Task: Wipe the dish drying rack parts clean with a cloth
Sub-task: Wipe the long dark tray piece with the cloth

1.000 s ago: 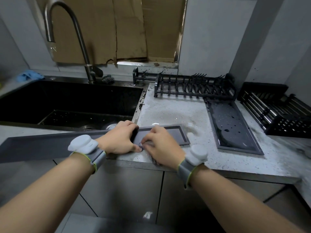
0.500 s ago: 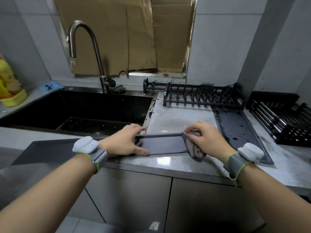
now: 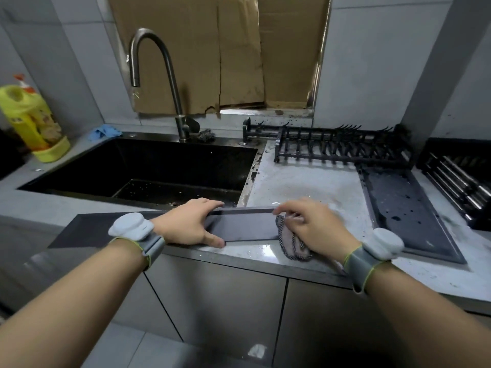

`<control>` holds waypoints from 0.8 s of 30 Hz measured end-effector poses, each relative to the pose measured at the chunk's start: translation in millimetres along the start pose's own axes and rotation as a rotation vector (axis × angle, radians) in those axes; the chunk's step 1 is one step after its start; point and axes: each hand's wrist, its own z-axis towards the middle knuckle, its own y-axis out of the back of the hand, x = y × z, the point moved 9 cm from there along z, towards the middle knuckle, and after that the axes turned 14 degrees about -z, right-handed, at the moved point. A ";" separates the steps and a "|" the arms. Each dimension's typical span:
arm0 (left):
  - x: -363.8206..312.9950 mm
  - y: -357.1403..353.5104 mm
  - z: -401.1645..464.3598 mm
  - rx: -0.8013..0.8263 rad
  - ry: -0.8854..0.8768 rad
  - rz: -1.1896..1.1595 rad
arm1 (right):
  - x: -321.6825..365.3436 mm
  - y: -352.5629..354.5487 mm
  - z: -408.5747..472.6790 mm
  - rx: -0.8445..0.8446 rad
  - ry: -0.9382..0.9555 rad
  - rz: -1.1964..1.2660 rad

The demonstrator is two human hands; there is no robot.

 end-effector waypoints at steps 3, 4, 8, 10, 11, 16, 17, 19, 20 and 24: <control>-7.5 -1.9 5.9 -0.019 -0.017 -0.008 | -18.6 7.4 0.5 -0.091 -0.063 0.019; -10.5 -0.9 6.1 -0.041 -0.027 -0.005 | -29.2 17.4 1.9 -0.158 -0.116 0.058; -33.0 -1.9 5.2 -0.129 -0.086 -0.002 | -60.8 44.8 7.8 -0.292 -0.293 0.127; -52.8 -8.4 8.7 -0.157 -0.121 -0.002 | -62.0 46.0 13.1 -0.277 -0.296 0.083; -62.2 -12.7 11.5 -0.167 -0.130 -0.003 | -61.1 45.3 15.3 -0.266 -0.292 0.070; -98.1 -24.4 28.6 -0.219 -0.159 -0.015 | -63.6 66.0 15.2 -0.358 -0.273 0.042; -106.3 -26.4 32.9 -0.213 -0.177 -0.011 | -65.2 71.3 13.2 -0.364 -0.268 0.022; -122.9 -33.5 43.7 -0.180 -0.213 -0.003 | -71.0 77.8 8.3 -0.349 -0.274 -0.020; -130.9 -39.2 49.4 -0.157 -0.223 -0.003 | -76.6 79.5 4.2 -0.341 -0.286 -0.033; -154.8 -68.3 64.7 -0.068 -0.240 0.008 | -111.7 78.7 -14.5 -0.284 -0.395 -0.084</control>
